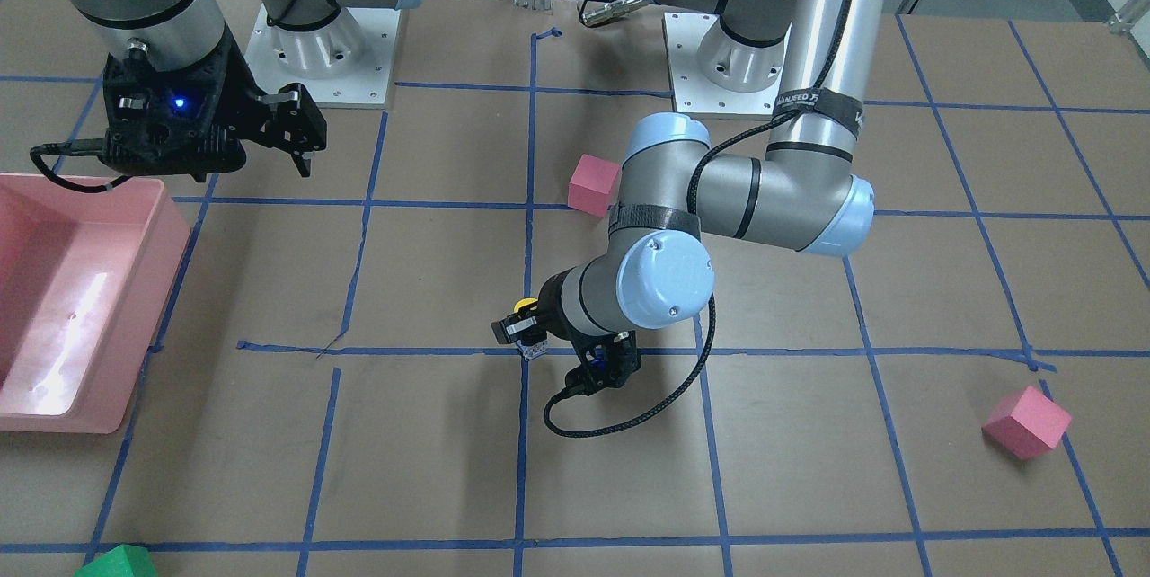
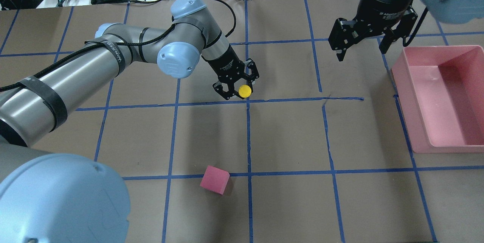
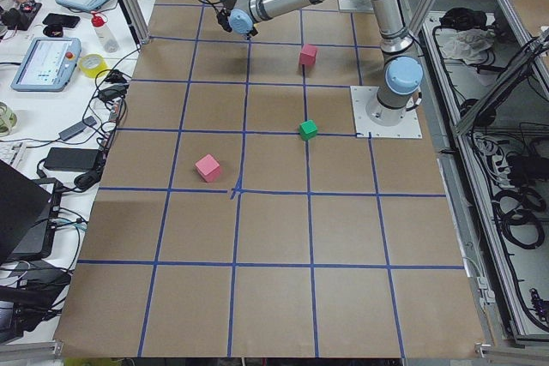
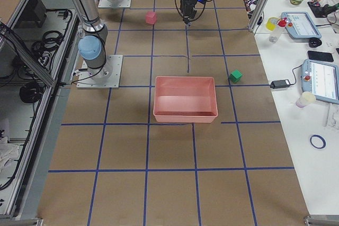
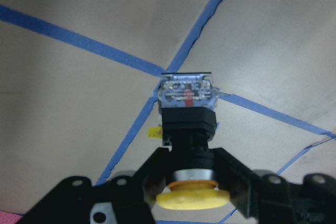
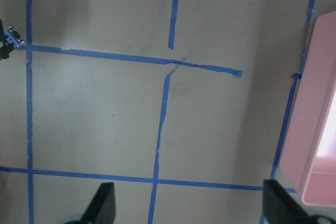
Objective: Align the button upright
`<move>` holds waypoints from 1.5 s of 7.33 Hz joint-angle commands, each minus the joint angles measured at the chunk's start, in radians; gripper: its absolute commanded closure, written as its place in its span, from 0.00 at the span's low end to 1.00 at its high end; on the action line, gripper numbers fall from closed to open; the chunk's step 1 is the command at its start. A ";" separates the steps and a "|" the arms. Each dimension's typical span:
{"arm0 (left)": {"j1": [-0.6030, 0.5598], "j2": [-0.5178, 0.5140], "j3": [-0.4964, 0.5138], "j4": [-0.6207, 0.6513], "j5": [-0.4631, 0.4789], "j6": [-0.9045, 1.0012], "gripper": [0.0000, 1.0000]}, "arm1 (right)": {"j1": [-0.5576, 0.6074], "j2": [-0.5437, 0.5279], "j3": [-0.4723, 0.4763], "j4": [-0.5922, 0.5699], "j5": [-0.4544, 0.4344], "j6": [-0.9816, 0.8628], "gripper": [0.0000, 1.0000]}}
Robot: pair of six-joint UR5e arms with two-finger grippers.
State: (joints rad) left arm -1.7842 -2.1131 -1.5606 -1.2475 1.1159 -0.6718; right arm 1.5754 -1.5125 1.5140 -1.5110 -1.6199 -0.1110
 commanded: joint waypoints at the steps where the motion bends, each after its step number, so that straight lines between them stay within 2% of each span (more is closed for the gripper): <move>1: 0.000 -0.004 -0.013 0.002 -0.004 0.000 0.30 | 0.000 0.000 0.000 0.000 -0.002 0.001 0.00; 2: 0.000 -0.004 -0.013 0.002 -0.005 -0.002 0.08 | 0.000 0.000 0.000 0.000 -0.003 0.002 0.00; 5: 0.000 0.005 -0.007 0.002 -0.004 -0.002 0.03 | 0.000 0.000 0.000 0.000 -0.002 0.004 0.00; 6: 0.000 0.039 0.002 0.005 0.019 0.014 0.00 | 0.000 0.000 0.000 0.002 -0.002 0.005 0.00; 8: 0.015 0.120 0.011 -0.004 0.129 0.046 0.00 | 0.000 0.000 0.000 -0.002 -0.002 0.005 0.00; 9: 0.035 0.168 0.014 -0.076 0.149 0.140 0.00 | 0.000 0.000 0.000 -0.002 -0.002 0.004 0.00; 10: 0.039 0.217 0.028 -0.158 0.238 0.222 0.00 | 0.000 0.000 0.000 -0.003 -0.002 0.004 0.00; 11: 0.057 0.269 0.046 -0.252 0.245 0.271 0.00 | 0.000 0.000 0.000 -0.003 -0.002 0.004 0.00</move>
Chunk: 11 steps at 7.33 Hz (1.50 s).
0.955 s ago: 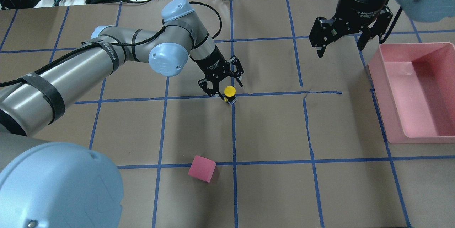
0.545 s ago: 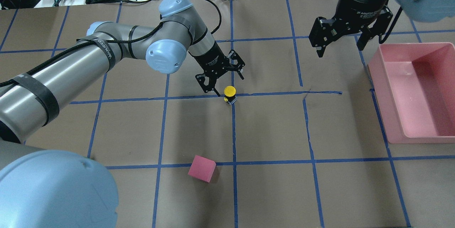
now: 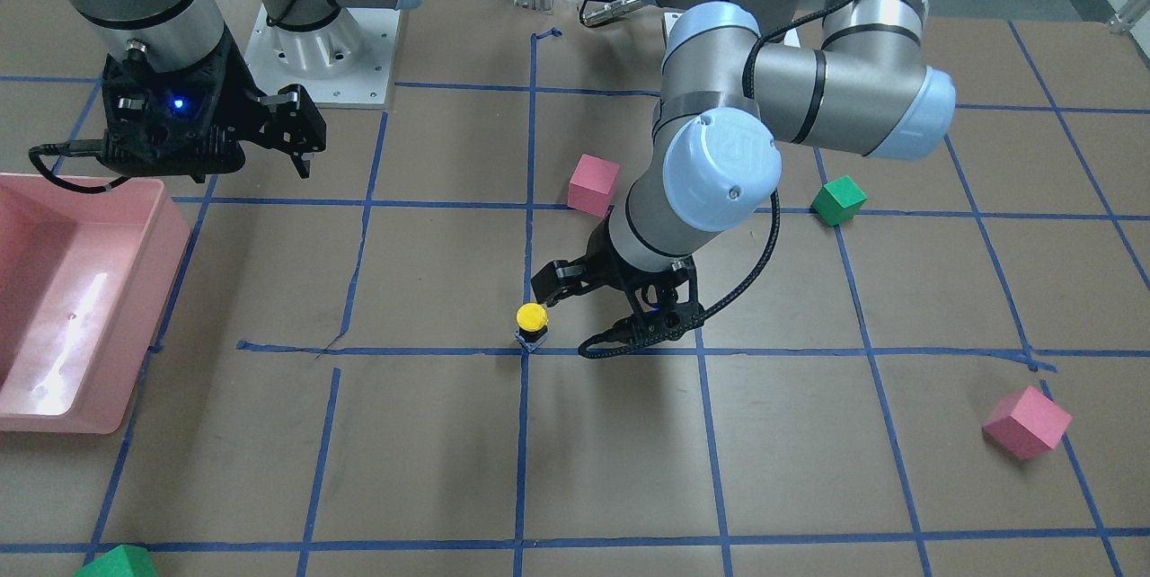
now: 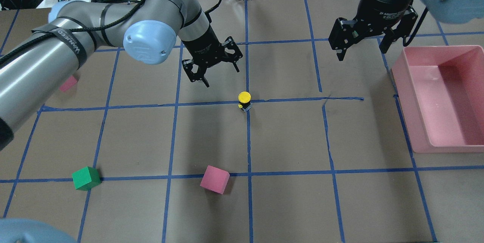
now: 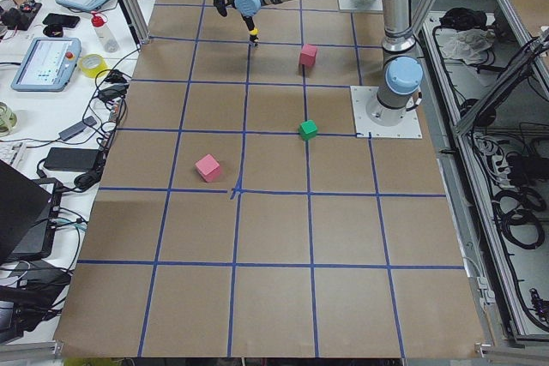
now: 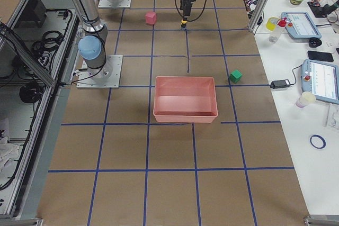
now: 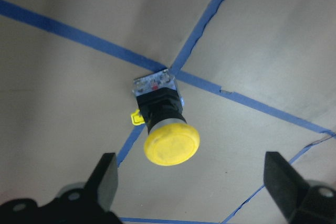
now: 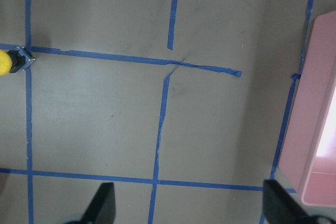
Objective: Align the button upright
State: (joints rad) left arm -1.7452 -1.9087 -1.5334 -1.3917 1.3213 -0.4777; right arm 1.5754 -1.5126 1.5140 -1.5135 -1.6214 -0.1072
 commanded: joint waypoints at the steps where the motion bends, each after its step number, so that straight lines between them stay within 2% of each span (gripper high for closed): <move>1: 0.051 0.119 0.042 -0.210 0.094 0.167 0.00 | 0.000 0.000 -0.002 -0.001 0.000 -0.002 0.00; 3: 0.064 0.215 0.042 -0.222 0.260 0.444 0.00 | 0.000 0.000 0.000 -0.002 -0.005 -0.005 0.00; 4: 0.075 0.255 0.038 -0.210 0.263 0.549 0.00 | 0.000 0.000 0.000 -0.002 -0.005 -0.005 0.00; 6: 0.101 0.258 0.013 -0.020 0.263 0.608 0.00 | 0.000 0.000 0.000 -0.001 -0.005 0.000 0.00; 8: 0.108 0.269 -0.022 0.031 0.257 0.611 0.00 | 0.000 0.000 0.000 -0.001 -0.005 -0.003 0.00; 11: 0.113 0.290 -0.024 0.034 0.265 0.600 0.00 | 0.000 0.000 0.000 -0.001 -0.005 0.007 0.00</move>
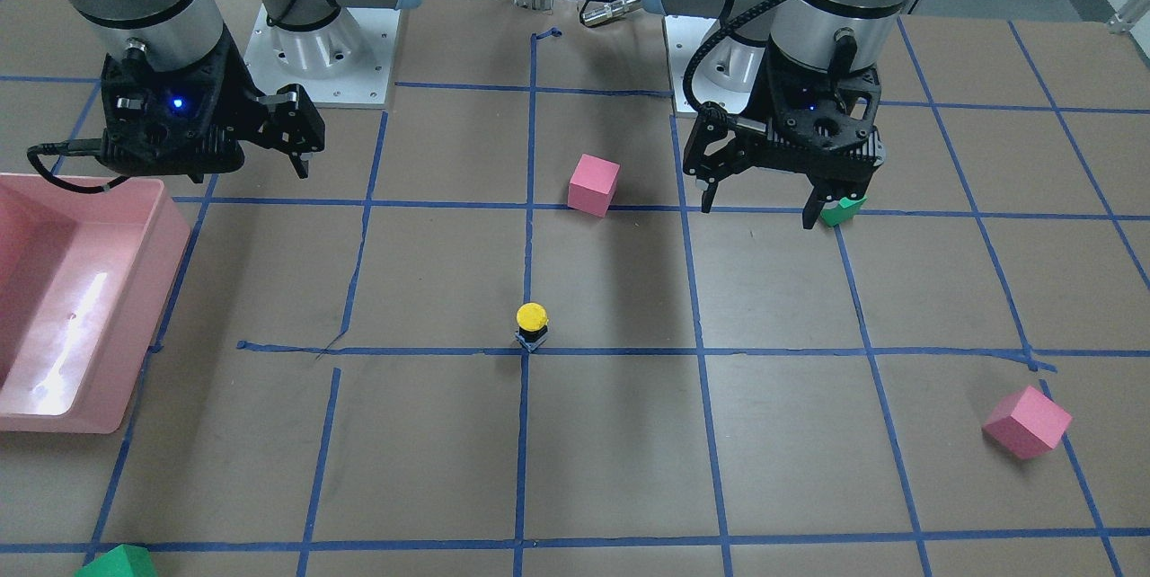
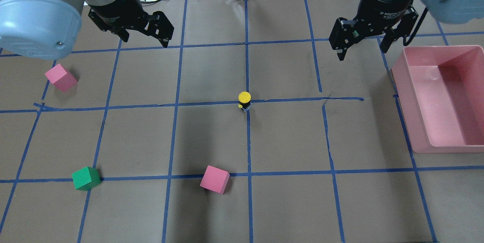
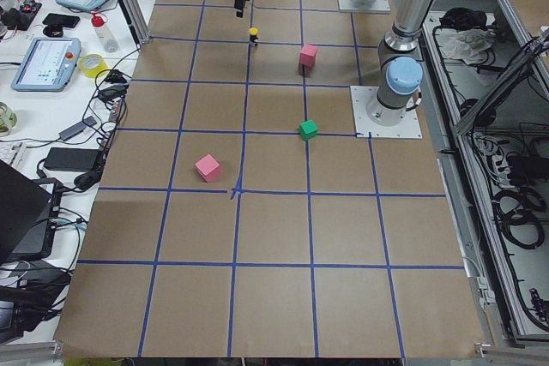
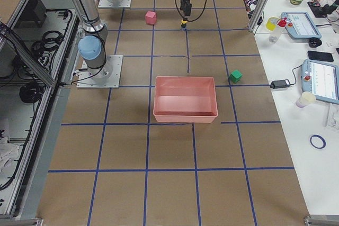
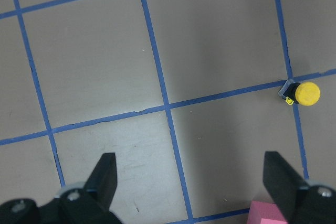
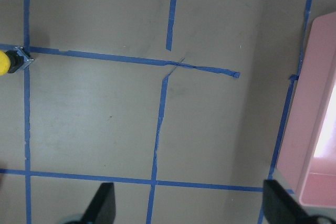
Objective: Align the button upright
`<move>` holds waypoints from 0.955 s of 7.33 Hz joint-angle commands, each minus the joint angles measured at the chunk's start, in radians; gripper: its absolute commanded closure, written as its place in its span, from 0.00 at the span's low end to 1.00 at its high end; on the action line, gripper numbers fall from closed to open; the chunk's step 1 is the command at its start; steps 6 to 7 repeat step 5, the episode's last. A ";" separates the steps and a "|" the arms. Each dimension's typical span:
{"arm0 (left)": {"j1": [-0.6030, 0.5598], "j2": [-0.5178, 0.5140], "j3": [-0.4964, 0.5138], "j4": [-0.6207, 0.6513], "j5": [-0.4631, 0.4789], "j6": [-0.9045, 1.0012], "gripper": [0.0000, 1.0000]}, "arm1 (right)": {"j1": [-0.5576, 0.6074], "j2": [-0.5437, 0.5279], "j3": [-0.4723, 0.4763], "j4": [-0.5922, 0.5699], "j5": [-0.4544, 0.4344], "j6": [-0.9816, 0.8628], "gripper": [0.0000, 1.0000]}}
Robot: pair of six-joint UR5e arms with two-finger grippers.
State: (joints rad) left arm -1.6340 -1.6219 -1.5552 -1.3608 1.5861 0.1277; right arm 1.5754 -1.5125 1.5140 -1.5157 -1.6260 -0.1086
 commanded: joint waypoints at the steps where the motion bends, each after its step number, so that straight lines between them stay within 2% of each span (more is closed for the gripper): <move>1: 0.002 0.005 -0.002 0.005 0.002 -0.002 0.00 | 0.000 -0.003 -0.002 -0.001 -0.002 0.030 0.00; 7: 0.003 0.005 -0.002 0.005 0.002 0.004 0.00 | 0.002 -0.005 -0.002 0.014 0.009 0.027 0.00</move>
